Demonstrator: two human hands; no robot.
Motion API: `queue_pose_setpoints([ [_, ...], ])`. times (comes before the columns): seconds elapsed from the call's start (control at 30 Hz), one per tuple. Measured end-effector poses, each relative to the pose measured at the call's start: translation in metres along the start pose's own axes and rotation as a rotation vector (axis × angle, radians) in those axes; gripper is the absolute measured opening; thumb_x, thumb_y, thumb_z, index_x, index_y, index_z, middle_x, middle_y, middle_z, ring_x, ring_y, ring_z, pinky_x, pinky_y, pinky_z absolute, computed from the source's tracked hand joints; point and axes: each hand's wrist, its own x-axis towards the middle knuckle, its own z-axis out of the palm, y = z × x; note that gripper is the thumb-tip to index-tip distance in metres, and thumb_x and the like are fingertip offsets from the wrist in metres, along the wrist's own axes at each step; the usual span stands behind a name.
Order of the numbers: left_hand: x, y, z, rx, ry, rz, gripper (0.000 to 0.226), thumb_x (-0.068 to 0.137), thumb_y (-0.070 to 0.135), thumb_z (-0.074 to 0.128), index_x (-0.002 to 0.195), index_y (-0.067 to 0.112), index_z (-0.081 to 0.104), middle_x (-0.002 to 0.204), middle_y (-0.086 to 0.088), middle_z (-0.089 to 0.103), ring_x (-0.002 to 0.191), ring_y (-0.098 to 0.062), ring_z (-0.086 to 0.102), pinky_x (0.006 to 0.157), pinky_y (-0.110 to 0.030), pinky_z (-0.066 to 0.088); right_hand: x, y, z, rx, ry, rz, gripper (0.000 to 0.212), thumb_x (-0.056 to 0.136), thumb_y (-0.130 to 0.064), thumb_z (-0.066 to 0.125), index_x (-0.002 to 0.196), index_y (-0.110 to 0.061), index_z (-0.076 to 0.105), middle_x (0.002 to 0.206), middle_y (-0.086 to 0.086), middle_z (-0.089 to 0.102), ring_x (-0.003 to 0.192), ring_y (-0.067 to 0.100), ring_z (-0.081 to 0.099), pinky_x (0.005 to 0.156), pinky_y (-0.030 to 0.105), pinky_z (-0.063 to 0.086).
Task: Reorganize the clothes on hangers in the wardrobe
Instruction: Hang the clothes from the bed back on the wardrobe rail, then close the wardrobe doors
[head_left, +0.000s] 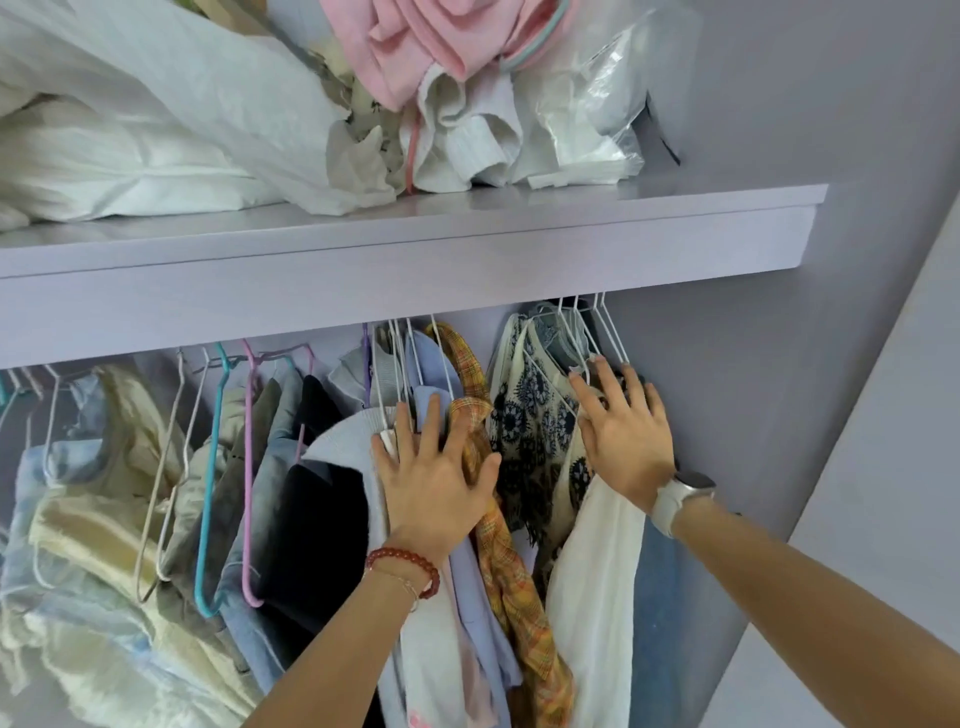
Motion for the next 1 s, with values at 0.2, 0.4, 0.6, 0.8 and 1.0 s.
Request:
queue_pose_setpoints([
  [0.2,0.003,0.0,0.014,0.055,0.046,0.02,0.063,0.09,0.058,0.031,0.146,0.035,0.013,0.156,0.004,0.007,0.143,-0.027,-0.006,0.11,-0.052,-0.009,0.02,0.011,0.015,0.094,-0.184,0.061,0.078,0.086,0.004,0.036,0.146,-0.023,-0.004,0.155,-0.001,-0.009,0.142,0.029,0.001,0.115,0.049,0.001],
  [0.4,0.001,0.004,0.016,0.034,0.088,0.013,0.059,0.09,0.047,0.043,0.144,0.029,0.026,0.153,-0.002,0.02,0.143,-0.031,0.005,0.111,-0.054,-0.005,0.02,0.007,0.013,0.315,-0.136,0.237,0.072,0.086,0.005,0.038,0.146,-0.024,0.011,0.156,-0.005,0.004,0.143,0.016,0.005,0.113,0.051,-0.004],
  [0.6,0.003,0.007,0.016,0.033,0.082,-0.019,0.057,0.091,0.043,0.044,0.143,0.029,0.027,0.153,-0.002,0.02,0.143,-0.03,0.005,0.112,-0.052,-0.005,0.022,0.009,0.015,0.474,-0.041,0.312,0.064,0.083,0.01,0.041,0.142,-0.013,0.031,0.154,0.005,0.016,0.139,0.019,0.023,0.117,0.042,0.001],
  [0.8,0.001,0.009,0.015,0.046,0.13,-0.006,0.053,0.084,0.039,0.046,0.134,0.02,0.047,0.143,-0.01,0.041,0.135,-0.04,0.028,0.108,-0.061,0.012,0.014,0.008,0.028,0.336,-0.016,0.278,0.06,0.089,-0.005,0.04,0.144,-0.022,0.023,0.155,0.001,0.013,0.142,0.022,0.01,0.116,0.043,0.005],
  [1.0,-0.001,0.005,0.011,0.139,-0.013,-0.019,0.06,0.093,0.053,0.025,0.147,0.032,0.006,0.156,-0.002,0.0,0.142,-0.031,-0.009,0.111,-0.054,-0.005,-0.017,0.011,0.016,0.148,-0.039,0.187,0.055,0.097,-0.038,0.024,0.147,-0.023,0.006,0.156,0.0,0.006,0.143,0.022,0.007,0.114,0.047,0.006],
])
